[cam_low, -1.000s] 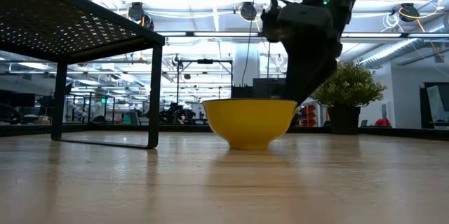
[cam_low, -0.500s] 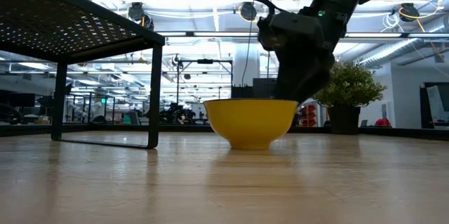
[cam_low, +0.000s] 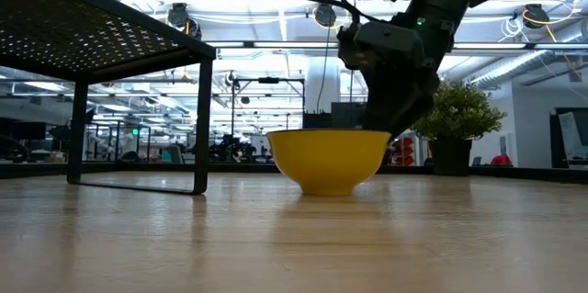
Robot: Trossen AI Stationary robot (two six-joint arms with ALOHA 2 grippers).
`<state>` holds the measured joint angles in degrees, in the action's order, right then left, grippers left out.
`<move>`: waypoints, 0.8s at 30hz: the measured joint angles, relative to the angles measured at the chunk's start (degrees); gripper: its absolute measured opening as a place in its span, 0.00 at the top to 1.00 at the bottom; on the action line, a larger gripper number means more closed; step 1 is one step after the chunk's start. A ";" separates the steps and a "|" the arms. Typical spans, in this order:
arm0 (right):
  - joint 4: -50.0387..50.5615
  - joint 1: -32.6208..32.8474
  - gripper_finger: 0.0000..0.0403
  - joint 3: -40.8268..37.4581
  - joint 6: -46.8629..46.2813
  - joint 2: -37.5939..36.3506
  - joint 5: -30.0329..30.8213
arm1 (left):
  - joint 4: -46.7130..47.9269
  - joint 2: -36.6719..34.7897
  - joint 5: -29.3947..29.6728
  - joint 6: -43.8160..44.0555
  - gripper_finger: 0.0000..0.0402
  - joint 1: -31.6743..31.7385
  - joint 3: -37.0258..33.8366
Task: Pick & Place Mini bowls
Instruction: Stack the yellow patterned bowl on the yellow patterned bowls on the shelf
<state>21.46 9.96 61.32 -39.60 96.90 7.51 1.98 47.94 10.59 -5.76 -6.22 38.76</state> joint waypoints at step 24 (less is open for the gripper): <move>2.51 -0.24 0.99 0.11 6.77 -0.15 -0.32 | 0.00 0.00 0.00 0.00 0.88 0.00 0.00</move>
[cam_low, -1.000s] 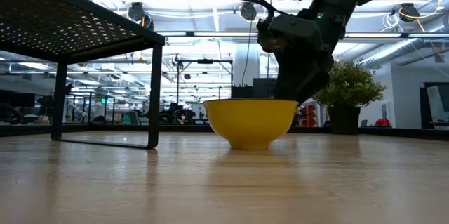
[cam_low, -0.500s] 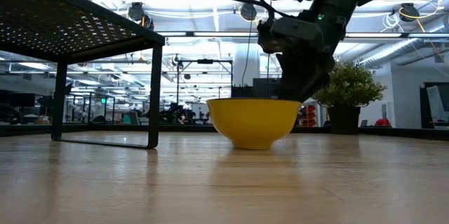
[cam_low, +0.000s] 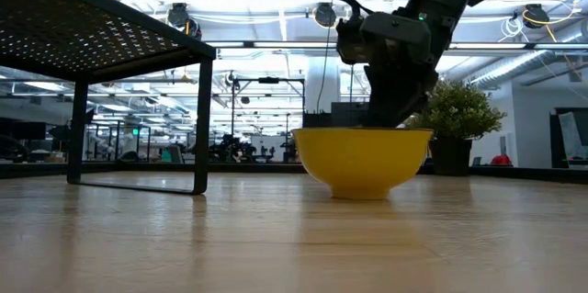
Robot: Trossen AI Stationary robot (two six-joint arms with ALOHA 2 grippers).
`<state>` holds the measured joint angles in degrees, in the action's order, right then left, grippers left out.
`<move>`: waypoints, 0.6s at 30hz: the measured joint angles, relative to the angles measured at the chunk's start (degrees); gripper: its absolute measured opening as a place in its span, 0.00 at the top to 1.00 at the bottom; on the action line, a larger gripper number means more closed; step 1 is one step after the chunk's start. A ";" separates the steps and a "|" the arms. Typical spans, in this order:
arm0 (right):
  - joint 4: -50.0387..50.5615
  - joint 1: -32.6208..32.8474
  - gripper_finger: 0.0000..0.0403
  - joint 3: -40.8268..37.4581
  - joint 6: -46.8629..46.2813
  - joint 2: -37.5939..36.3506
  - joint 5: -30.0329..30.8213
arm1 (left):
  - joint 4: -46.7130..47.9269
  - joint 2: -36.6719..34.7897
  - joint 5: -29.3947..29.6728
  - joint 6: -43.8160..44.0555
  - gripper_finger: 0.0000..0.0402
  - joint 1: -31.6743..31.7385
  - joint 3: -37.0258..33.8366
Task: Pick & Place Mini bowls
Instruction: Stack the yellow patterned bowl on the yellow patterned bowls on the shelf
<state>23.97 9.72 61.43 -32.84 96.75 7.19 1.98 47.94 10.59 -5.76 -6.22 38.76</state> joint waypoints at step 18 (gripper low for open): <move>-11.29 6.95 1.00 -0.23 13.32 -5.19 32.77 | -0.04 0.07 0.02 2.68 0.88 0.09 0.00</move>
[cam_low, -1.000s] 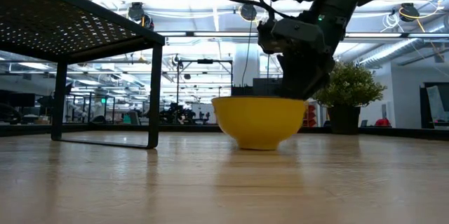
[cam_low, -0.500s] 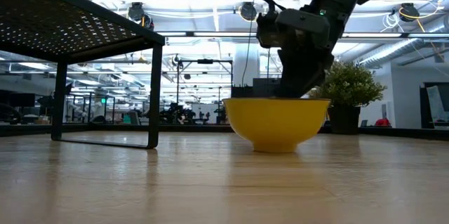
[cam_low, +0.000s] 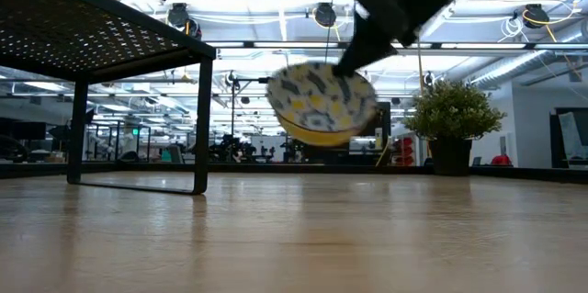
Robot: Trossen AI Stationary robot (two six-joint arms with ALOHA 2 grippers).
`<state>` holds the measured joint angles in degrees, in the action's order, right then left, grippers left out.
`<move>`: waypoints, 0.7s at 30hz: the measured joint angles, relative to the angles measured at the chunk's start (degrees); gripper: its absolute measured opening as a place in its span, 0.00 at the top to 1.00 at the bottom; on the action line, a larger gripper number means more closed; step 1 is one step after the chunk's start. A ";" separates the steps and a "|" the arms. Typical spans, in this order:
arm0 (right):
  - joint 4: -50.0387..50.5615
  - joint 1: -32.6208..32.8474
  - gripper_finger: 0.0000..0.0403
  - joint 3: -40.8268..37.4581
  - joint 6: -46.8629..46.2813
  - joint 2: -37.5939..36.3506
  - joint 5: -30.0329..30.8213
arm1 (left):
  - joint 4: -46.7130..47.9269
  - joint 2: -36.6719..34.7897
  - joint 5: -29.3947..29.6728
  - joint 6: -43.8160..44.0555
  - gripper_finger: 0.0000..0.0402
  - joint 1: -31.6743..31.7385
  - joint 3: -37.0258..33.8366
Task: Pick & Place Mini bowls
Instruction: Stack the yellow patterned bowl on the yellow patterned bowls on the shelf
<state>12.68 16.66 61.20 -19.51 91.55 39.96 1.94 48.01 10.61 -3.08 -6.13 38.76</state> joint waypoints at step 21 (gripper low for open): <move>-30.43 1.79 1.00 0.10 31.79 0.89 35.10 | -11.56 17.97 14.75 6.01 0.46 0.11 -0.02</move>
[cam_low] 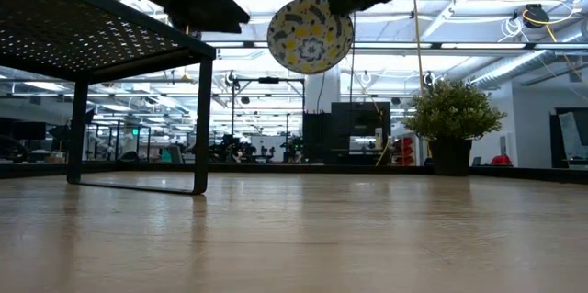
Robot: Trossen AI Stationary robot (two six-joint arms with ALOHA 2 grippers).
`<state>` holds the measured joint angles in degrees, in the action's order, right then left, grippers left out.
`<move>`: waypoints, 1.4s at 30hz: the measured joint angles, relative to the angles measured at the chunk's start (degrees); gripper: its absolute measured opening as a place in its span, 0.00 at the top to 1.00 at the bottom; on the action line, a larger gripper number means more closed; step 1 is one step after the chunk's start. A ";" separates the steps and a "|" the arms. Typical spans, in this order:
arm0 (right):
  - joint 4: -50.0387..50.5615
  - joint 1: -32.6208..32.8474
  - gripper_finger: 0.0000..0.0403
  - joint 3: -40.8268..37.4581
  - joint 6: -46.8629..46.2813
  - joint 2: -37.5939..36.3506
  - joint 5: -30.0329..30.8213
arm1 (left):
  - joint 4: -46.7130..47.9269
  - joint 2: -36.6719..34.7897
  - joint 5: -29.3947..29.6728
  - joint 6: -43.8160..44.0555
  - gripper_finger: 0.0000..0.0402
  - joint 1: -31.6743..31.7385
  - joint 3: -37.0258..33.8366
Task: Pick & Place Mini bowls
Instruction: Stack the yellow patterned bowl on the yellow patterned bowls on the shelf
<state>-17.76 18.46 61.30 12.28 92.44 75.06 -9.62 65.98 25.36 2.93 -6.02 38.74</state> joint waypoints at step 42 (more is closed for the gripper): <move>-10.80 -0.46 1.00 0.04 7.25 -0.04 -7.50 | -18.93 9.92 3.66 0.64 0.74 3.11 0.02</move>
<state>-28.56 18.00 61.34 19.53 92.40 67.55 -28.55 75.90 29.02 3.57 -2.91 38.76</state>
